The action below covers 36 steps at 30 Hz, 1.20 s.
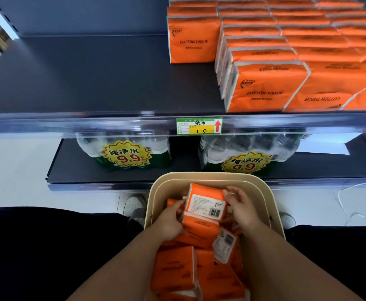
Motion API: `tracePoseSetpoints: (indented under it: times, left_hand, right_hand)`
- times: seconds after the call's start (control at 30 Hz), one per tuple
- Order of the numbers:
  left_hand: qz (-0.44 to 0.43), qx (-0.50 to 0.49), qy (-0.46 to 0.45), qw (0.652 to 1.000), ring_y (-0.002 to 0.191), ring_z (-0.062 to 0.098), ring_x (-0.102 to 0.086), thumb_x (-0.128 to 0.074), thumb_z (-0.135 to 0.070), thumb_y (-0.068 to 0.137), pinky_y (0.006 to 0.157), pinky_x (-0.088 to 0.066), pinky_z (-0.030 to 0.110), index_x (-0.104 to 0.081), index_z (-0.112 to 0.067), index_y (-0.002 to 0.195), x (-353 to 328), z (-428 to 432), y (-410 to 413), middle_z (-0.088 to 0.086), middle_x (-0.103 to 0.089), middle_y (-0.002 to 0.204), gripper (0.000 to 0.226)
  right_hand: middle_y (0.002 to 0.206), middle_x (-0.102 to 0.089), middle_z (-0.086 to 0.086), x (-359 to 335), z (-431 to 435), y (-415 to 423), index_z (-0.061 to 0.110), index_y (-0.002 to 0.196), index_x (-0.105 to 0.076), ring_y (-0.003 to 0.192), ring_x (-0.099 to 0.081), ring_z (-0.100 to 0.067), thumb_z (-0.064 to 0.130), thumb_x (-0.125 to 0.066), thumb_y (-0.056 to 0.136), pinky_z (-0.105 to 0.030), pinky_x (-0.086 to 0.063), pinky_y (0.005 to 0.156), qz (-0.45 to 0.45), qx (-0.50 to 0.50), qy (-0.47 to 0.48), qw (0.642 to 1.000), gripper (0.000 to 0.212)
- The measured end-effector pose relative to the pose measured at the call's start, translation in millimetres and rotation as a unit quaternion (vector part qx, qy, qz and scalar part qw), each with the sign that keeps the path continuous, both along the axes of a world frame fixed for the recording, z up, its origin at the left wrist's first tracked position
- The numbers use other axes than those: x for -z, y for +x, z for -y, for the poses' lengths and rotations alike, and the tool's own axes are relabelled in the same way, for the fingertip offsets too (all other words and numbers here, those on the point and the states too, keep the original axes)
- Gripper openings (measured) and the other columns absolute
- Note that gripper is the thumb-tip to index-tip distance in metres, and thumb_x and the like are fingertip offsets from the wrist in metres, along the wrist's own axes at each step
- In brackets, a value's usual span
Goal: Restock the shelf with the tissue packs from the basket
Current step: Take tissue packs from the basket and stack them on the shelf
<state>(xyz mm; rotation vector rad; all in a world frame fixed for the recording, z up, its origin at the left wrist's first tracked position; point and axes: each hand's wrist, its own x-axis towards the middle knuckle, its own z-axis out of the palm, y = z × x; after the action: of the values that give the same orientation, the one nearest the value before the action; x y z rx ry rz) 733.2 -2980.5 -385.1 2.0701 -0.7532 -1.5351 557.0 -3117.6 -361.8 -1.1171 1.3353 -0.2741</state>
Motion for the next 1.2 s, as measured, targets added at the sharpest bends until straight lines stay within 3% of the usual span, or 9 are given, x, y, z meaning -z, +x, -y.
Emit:
tracePoseSetpoints:
  times: [0.23, 0.43, 0.53, 0.6, 0.7, 0.87, 0.97, 1.07, 1.2]
  left_hand:
    - [-0.004, -0.007, -0.027, 1.000, 0.113, 0.028, -0.056, -0.071, 0.006, 0.062, 0.089, -0.055, 0.049, -0.035, -0.043, 0.142, -2.1, 1.8, -4.8, 0.003, -0.054, 0.122, 0.101]
    - [0.003, -0.002, -0.025, 1.000, 0.116, 0.024, -0.054, -0.068, 0.008, 0.071, 0.091, -0.054, 0.046, -0.035, -0.042, 0.142, -5.5, 0.6, -5.3, 0.002, -0.050, 0.125, 0.093]
    - [0.000, -0.001, -0.025, 1.000, 0.117, 0.023, -0.053, -0.069, 0.006, 0.073, 0.093, -0.054, 0.047, -0.036, -0.044, 0.141, -7.3, -0.4, -5.3, 0.000, -0.051, 0.127, 0.090]
    - [-0.001, 0.005, -0.023, 1.000, 0.119, 0.021, -0.051, -0.068, 0.007, 0.074, 0.095, -0.052, 0.047, -0.035, -0.043, 0.140, -7.7, -0.4, -5.5, -0.001, -0.051, 0.128, 0.089]
    - [0.002, 0.014, -0.026, 1.000, 0.121, 0.020, -0.051, -0.071, 0.006, 0.073, 0.097, -0.051, 0.047, -0.035, -0.045, 0.138, -7.7, -0.1, -6.1, -0.002, -0.052, 0.130, 0.090]
    - [0.009, 0.009, -0.029, 1.000, 0.111, 0.020, -0.056, -0.074, 0.005, 0.066, 0.089, -0.055, 0.041, -0.046, -0.041, 0.115, -3.8, -3.4, -7.0, -0.001, -0.055, 0.122, 0.073]
    - [0.014, 0.007, -0.034, 0.999, 0.100, 0.021, -0.060, -0.072, 0.010, 0.065, 0.065, -0.056, 0.030, -0.048, -0.036, 0.097, -3.3, -5.1, -6.0, 0.004, -0.057, 0.116, 0.061]
    - [0.025, 0.021, -0.035, 0.999, 0.075, 0.012, -0.056, -0.069, 0.012, 0.070, 0.045, -0.042, 0.017, -0.050, -0.032, 0.091, -8.9, -6.3, -6.1, -0.003, -0.060, 0.093, 0.052]
    - [0.052, 0.036, -0.039, 0.997, 0.094, 0.018, -0.060, -0.075, 0.007, 0.066, 0.079, -0.054, 0.038, -0.052, -0.036, 0.088, -12.7, -9.7, -5.3, -0.007, -0.061, 0.094, 0.054]
  right_hand:
    - [0.089, -0.071, -0.011, 0.3, -1.2, 1.8, 0.010, 0.095, -0.061, 0.091, -0.064, -0.027, 0.074, -0.040, 0.087, -0.038, -0.052, 0.074, -0.063, 0.020, 0.200, 0.977, 0.067]
    - [0.065, -0.049, -0.008, -5.6, 8.7, -8.3, 0.009, 0.075, -0.057, 0.058, -0.049, -0.020, 0.092, -0.027, 0.070, -0.040, -0.056, 0.071, -0.054, -0.022, 0.338, 0.939, 0.089]
    - [0.092, -0.070, -0.020, -3.4, 10.4, -11.3, 0.002, 0.105, -0.064, 0.078, -0.063, -0.029, 0.091, -0.024, 0.074, -0.040, -0.057, 0.071, -0.053, -0.045, 0.341, 0.938, 0.103]
    - [0.105, -0.071, -0.022, -2.9, 10.5, -13.4, 0.003, 0.116, -0.062, 0.096, -0.066, -0.035, 0.089, -0.026, 0.075, -0.039, -0.057, 0.069, -0.051, -0.045, 0.346, 0.936, 0.102]
    - [0.110, -0.069, -0.023, -0.6, 12.5, -17.0, 0.003, 0.120, -0.059, 0.095, -0.067, -0.035, 0.085, -0.033, 0.077, -0.035, -0.057, 0.062, -0.043, -0.025, 0.348, 0.936, 0.097]
    - [0.123, -0.055, -0.018, -7.1, 16.3, -19.5, 0.026, 0.117, -0.052, 0.102, -0.060, -0.039, 0.047, -0.059, 0.091, -0.045, -0.058, 0.057, -0.007, 0.019, 0.305, 0.952, 0.035]
    - [0.129, -0.051, -0.017, -7.3, 16.8, -25.8, 0.025, 0.121, -0.049, 0.111, -0.056, -0.040, 0.026, -0.064, 0.092, -0.053, -0.057, 0.071, 0.015, 0.013, 0.272, 0.962, 0.032]
    - [0.117, -0.061, -0.017, -10.3, 14.2, -32.8, 0.013, 0.122, -0.049, 0.104, -0.060, -0.034, 0.020, -0.068, 0.088, -0.048, -0.054, 0.073, 0.023, -0.002, 0.225, 0.974, 0.040]
    - [0.118, -0.065, -0.015, -7.3, 15.7, -42.6, 0.016, 0.123, -0.050, 0.106, -0.062, -0.036, 0.011, -0.073, 0.081, -0.057, -0.052, 0.089, 0.047, 0.048, 0.154, 0.986, 0.048]
